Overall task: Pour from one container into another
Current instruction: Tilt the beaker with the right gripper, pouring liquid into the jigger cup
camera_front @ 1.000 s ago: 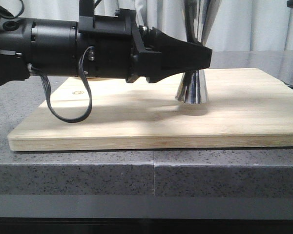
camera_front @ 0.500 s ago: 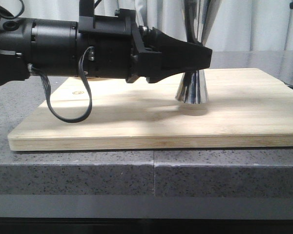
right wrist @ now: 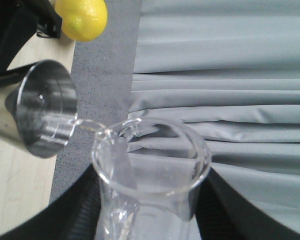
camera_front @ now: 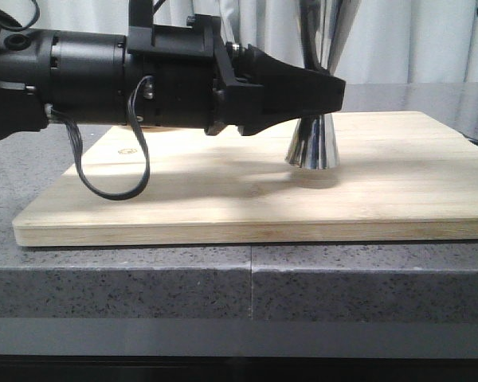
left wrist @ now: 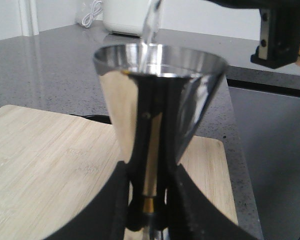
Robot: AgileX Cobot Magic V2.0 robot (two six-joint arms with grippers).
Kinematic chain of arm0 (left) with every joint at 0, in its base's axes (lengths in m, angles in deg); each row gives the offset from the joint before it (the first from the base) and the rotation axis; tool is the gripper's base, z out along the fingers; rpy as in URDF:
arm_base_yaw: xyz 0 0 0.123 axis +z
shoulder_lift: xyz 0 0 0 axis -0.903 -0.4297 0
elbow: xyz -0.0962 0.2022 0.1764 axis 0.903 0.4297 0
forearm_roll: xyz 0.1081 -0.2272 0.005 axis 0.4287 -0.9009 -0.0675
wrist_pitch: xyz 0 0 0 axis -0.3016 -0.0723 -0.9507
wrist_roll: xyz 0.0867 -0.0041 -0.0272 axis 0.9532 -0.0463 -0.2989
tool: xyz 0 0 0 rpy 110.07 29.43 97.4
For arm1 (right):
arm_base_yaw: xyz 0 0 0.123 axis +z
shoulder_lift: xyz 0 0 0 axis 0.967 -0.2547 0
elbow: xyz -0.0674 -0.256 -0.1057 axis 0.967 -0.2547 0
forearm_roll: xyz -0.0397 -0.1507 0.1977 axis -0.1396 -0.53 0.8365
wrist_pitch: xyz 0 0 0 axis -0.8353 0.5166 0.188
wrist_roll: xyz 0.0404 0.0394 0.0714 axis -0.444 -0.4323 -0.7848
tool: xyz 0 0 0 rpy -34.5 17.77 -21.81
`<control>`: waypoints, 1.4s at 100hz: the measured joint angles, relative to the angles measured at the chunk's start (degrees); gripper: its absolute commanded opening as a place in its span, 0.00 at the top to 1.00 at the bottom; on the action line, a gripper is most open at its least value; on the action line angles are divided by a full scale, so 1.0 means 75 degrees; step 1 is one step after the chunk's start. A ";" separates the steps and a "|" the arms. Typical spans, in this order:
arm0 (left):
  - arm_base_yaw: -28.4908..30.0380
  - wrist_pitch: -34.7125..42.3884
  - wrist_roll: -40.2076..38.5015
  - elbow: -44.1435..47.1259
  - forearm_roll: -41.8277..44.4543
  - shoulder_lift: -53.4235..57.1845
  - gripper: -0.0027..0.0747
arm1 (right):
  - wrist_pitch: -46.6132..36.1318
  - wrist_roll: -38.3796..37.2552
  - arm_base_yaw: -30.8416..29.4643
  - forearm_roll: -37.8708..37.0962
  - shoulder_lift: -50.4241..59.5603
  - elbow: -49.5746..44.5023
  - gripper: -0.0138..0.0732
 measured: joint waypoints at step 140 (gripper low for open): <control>0.0000 -0.0007 0.0000 0.0000 0.0000 0.0000 0.99 | -0.0076 0.0000 0.0000 -0.0488 0.0000 0.0000 0.67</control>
